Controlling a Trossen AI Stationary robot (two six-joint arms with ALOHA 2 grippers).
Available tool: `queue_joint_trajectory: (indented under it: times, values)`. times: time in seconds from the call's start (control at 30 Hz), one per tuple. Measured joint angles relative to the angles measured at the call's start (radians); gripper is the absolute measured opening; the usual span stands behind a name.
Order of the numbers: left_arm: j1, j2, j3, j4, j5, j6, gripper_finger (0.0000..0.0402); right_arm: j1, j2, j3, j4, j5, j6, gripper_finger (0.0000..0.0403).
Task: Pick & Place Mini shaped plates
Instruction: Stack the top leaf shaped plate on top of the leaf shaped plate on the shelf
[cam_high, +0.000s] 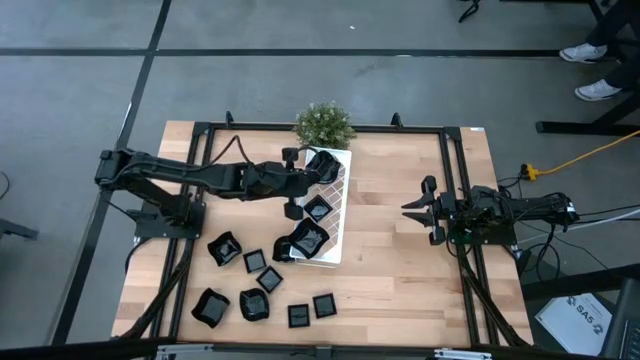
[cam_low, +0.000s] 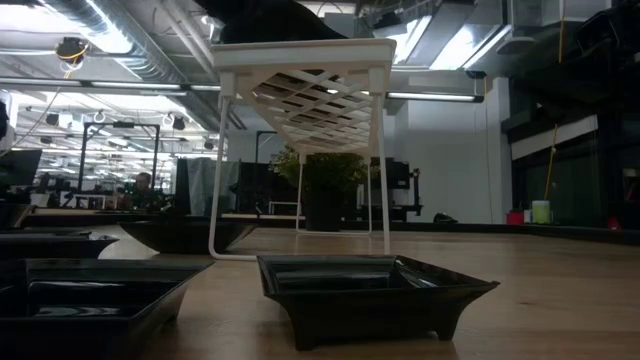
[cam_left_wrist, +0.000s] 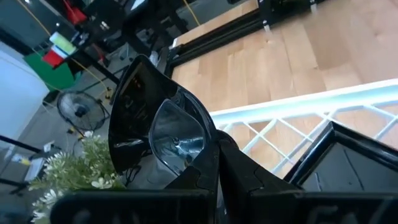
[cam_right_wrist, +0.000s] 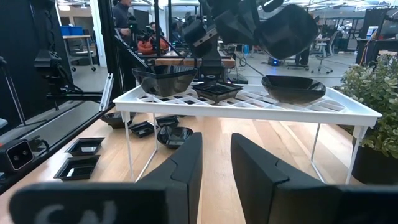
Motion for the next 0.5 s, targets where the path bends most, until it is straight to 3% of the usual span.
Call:
queue_joint_trajectory:
  times: [0.3, 0.5]
  values:
    - [0.002, 0.014, 0.0, -0.003, -0.06, -0.125, 0.0003, 0.0, 0.0, 0.0, 0.0, 0.0, 0.0, 0.0085]
    - [0.01, 0.014, 0.0, -0.002, -0.03, -0.19, 0.0004, 0.0, 0.0, 0.0, 0.0, 0.0, 0.0, 0.0085]
